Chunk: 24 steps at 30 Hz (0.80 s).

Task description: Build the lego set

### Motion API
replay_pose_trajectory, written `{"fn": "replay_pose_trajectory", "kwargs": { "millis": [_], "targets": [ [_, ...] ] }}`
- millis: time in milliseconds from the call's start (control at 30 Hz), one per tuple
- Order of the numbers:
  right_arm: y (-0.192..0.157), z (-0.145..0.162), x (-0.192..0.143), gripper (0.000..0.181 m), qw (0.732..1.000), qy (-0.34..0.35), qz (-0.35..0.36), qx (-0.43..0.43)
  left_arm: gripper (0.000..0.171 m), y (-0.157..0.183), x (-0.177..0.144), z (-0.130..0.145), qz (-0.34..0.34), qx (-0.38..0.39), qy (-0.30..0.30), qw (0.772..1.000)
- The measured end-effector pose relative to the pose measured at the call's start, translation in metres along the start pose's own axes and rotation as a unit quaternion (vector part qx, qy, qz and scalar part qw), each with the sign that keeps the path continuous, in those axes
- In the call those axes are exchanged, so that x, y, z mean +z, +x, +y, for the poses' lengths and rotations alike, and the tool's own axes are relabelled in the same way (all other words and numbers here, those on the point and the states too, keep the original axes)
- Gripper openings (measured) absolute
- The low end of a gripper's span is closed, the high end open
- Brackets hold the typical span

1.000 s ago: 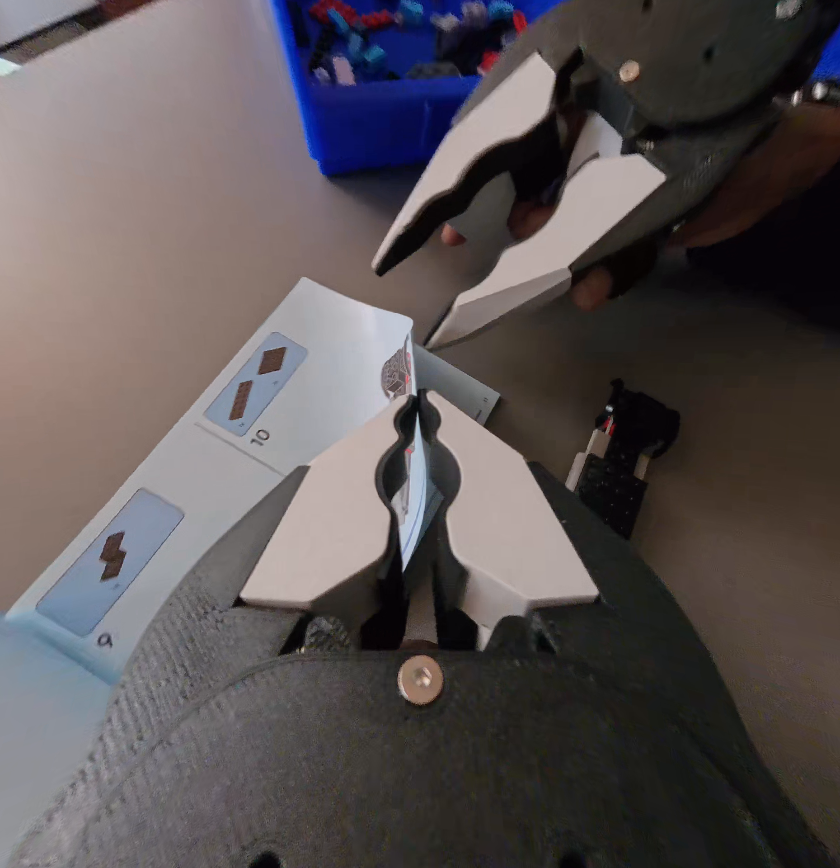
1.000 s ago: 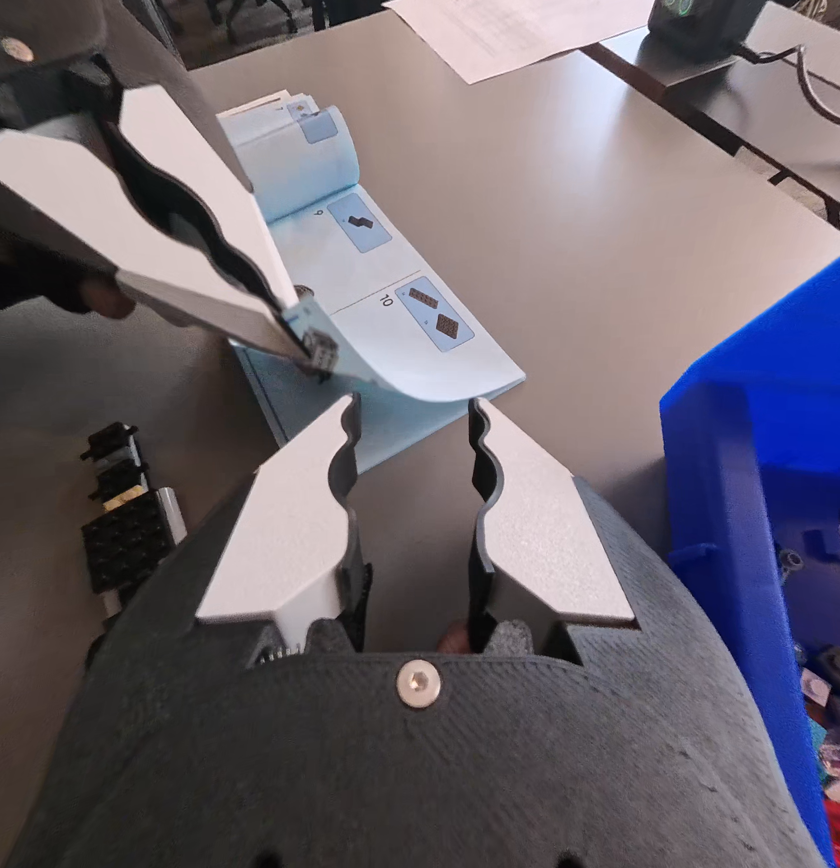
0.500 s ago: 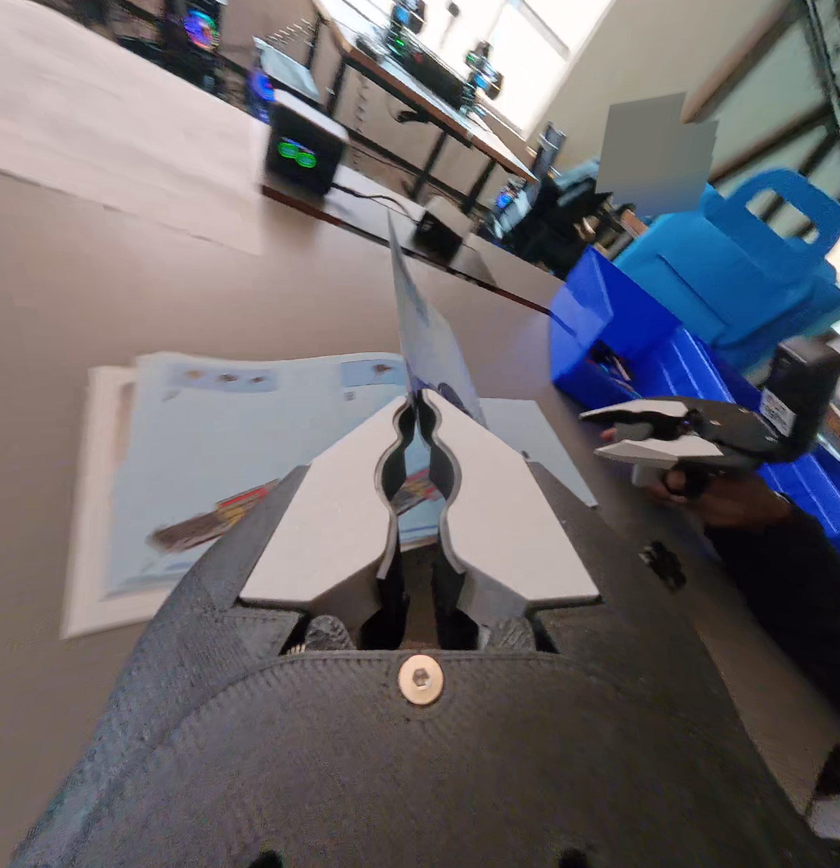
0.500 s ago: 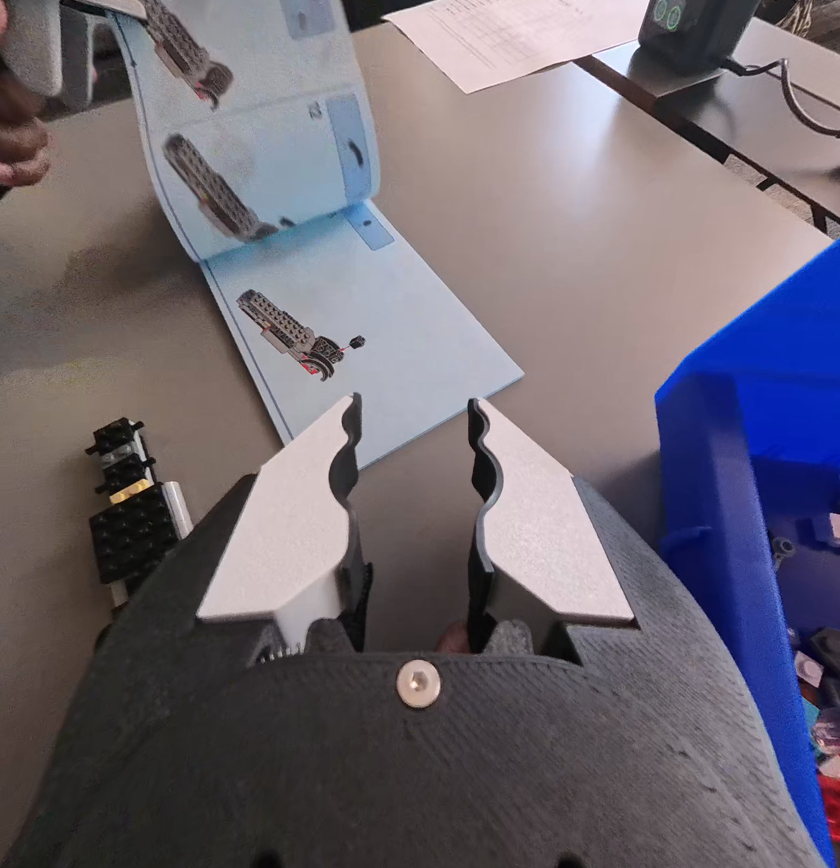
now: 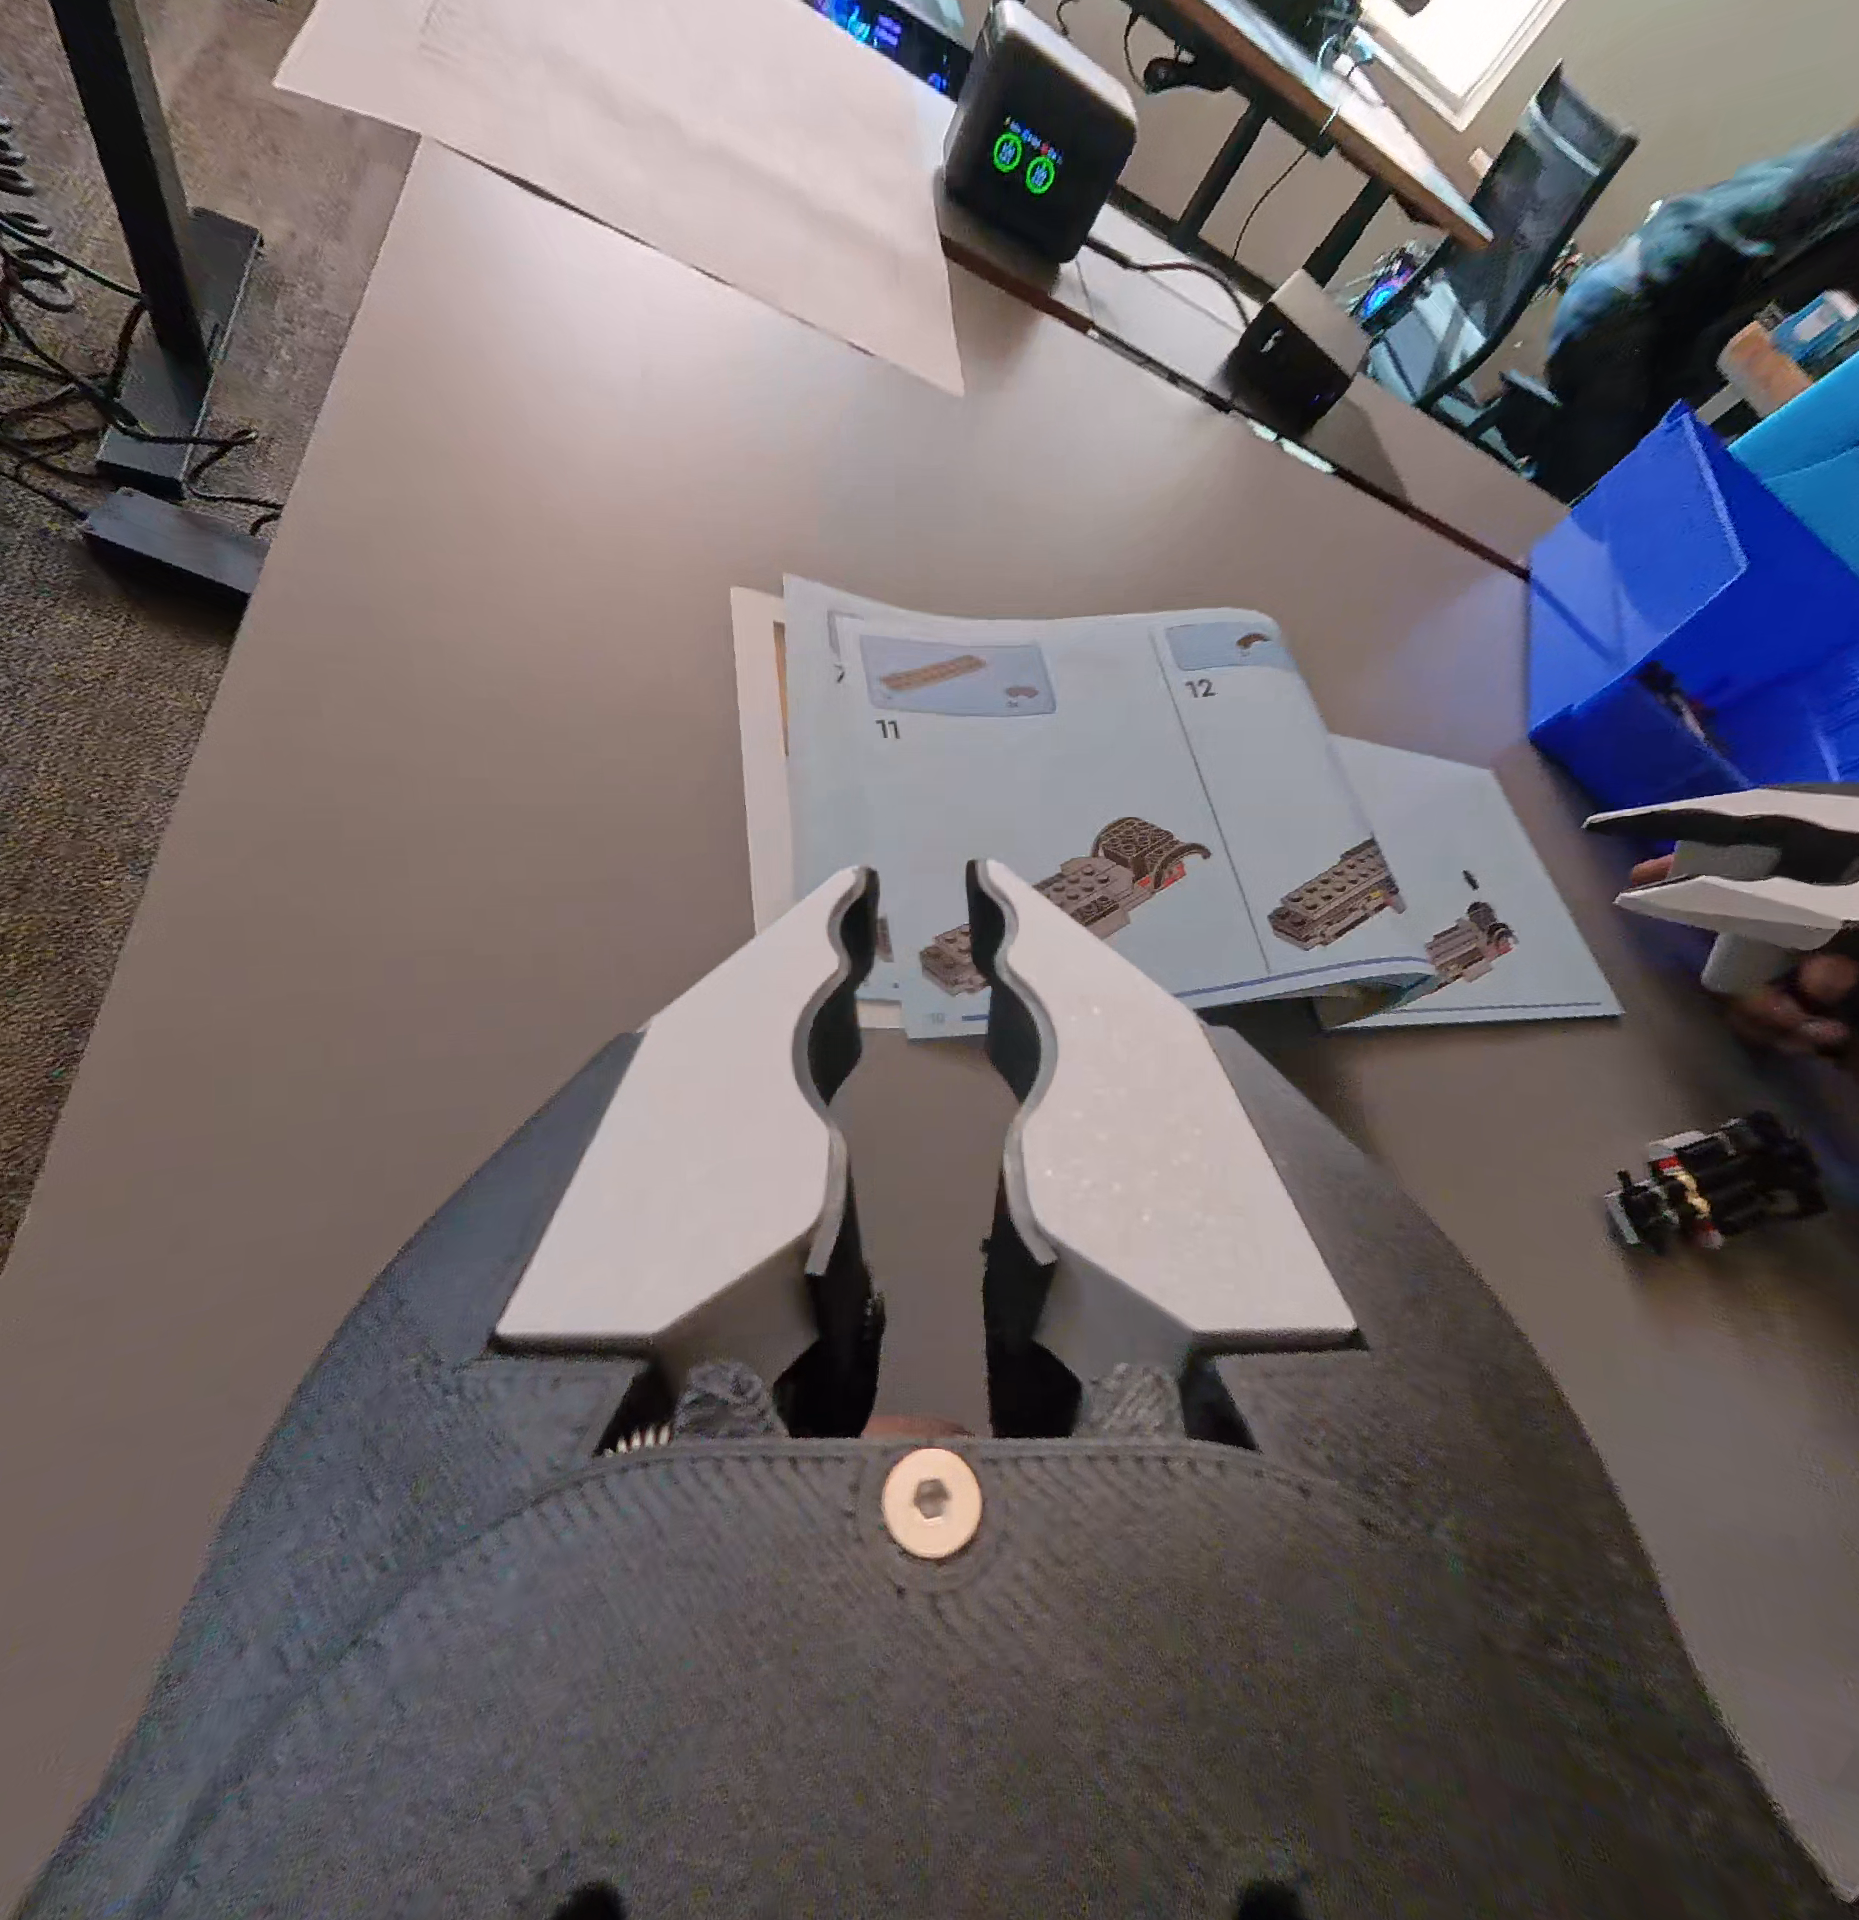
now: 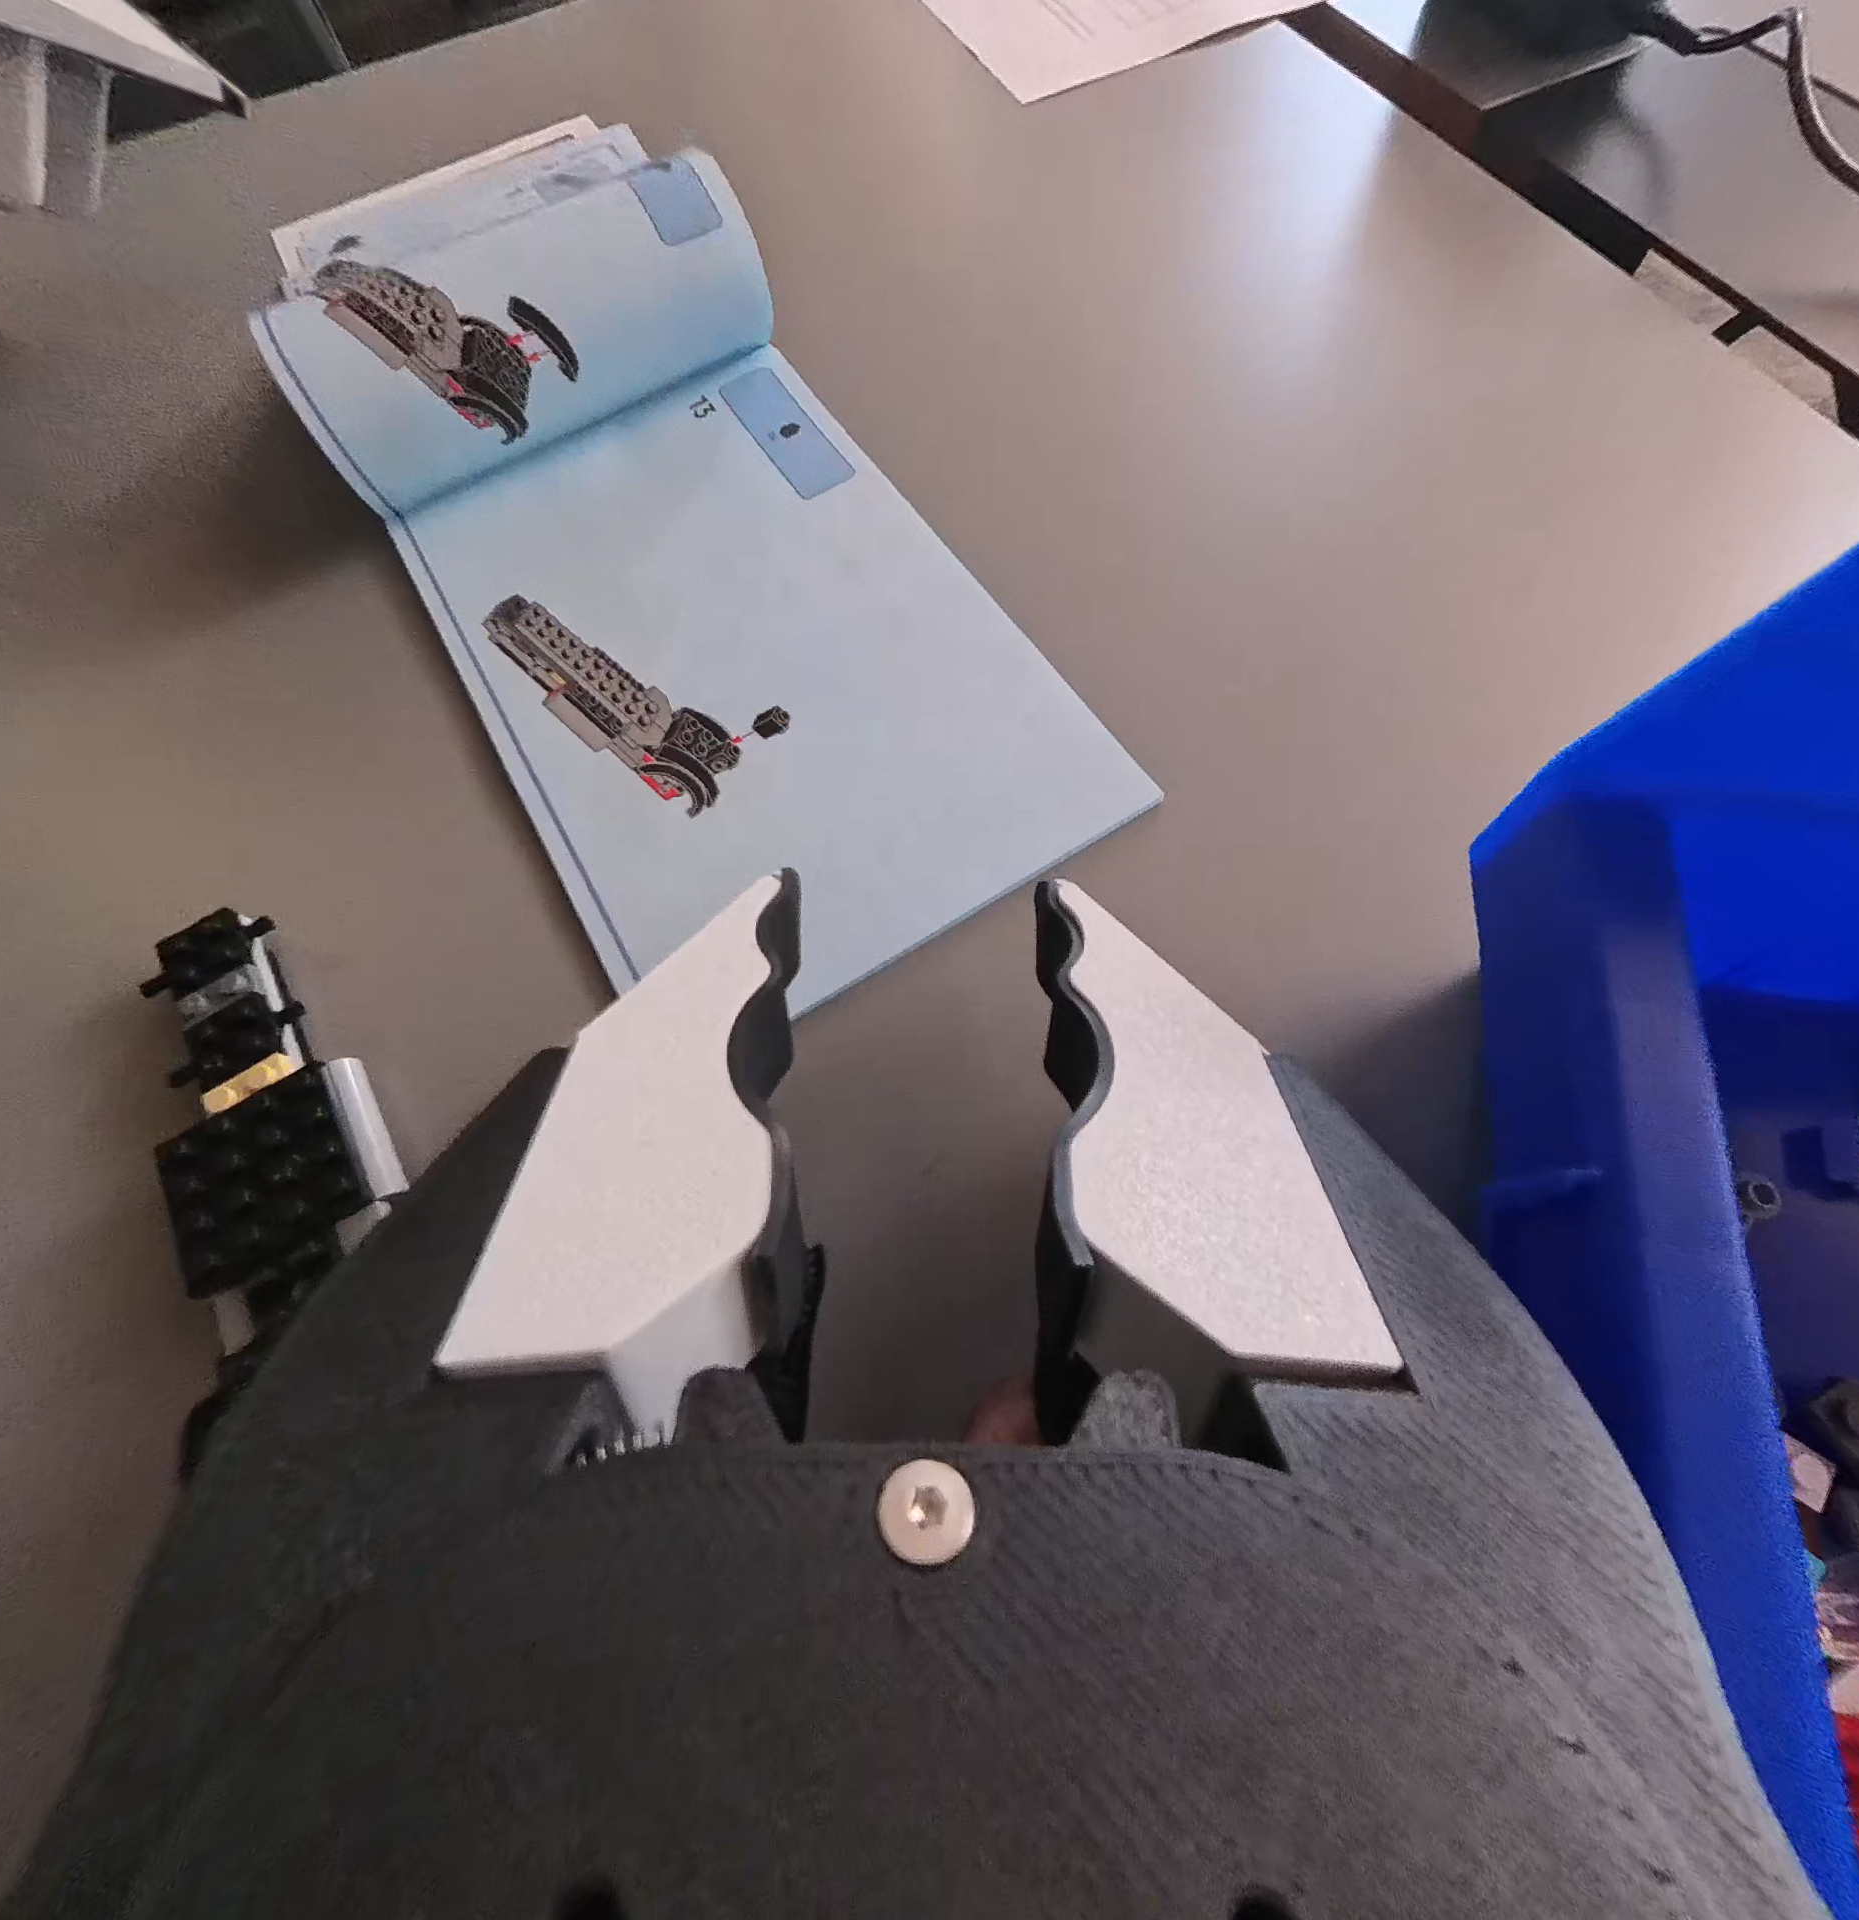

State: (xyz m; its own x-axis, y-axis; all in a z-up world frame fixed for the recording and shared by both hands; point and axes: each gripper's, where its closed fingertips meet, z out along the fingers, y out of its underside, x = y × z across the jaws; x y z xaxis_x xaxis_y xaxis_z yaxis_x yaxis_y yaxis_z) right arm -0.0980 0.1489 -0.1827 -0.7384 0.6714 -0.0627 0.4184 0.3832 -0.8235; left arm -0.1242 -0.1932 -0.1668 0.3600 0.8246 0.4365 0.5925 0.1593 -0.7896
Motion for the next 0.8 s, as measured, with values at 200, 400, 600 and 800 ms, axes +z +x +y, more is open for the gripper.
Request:
{"fn": "replay_pose_trajectory", "kwargs": {
  "millis": [200,400,600,800],
  "targets": [
    [0.001,0.002,0.002,0.049,1.0,-0.009,0.011,-0.004,0.035,0.056,0.006,0.0,0.103,0.063,-0.007,0.993],
    [0.001,0.003,0.004,0.049,1.0,-0.014,0.01,-0.002,0.044,0.146,0.033,0.029,0.184,0.198,-0.055,0.961],
    [0.001,0.003,0.002,0.049,1.0,-0.011,0.005,0.002,0.043,0.133,0.058,0.049,0.117,0.23,-0.127,0.958],
    [-0.001,0.003,0.002,0.049,1.0,-0.012,-0.004,0.002,0.044,0.113,0.052,0.052,0.101,0.191,-0.134,0.967]
  ]
}}
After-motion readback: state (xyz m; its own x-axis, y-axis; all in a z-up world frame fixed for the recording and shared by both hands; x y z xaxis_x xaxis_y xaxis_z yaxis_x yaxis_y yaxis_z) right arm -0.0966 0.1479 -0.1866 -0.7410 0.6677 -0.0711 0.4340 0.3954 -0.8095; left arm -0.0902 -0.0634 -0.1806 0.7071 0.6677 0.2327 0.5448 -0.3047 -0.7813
